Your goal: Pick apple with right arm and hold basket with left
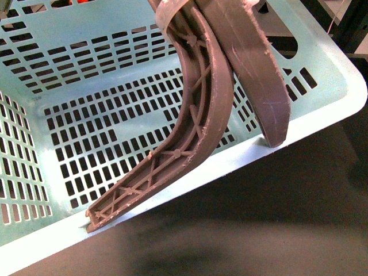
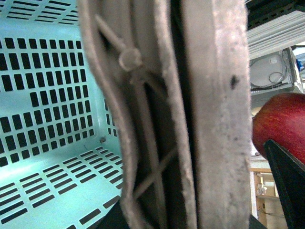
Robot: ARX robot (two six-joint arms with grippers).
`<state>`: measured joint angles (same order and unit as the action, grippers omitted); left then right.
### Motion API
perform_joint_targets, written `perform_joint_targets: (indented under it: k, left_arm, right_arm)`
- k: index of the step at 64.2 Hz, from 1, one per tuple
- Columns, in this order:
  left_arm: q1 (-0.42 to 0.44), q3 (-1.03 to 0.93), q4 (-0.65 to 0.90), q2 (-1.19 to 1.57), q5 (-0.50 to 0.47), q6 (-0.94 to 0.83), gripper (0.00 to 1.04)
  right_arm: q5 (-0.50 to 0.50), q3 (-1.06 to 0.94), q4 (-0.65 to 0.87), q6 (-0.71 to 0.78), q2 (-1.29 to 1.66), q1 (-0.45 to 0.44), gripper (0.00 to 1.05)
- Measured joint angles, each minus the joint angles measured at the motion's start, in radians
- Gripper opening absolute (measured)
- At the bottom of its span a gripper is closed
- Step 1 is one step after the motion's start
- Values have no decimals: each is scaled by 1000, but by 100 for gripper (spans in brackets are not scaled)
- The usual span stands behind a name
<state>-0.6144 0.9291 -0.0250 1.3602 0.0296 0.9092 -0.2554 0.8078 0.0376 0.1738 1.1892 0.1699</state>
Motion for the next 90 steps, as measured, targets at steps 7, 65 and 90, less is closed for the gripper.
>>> perform_joint_targets:
  k: [7, 65, 90]
  left_arm:
    - [0, 0, 0, 0, 1, 0, 15]
    - [1, 0, -1, 1, -7, -5, 15]
    - [-1, 0, -1, 1, 10, 1, 15]
  right_arm:
    - [51, -9, 42, -42, 31, 93, 74]
    - [234, -116, 104, -174, -38, 79, 96]
    - [231, -168, 80, -172, -137, -46, 96]
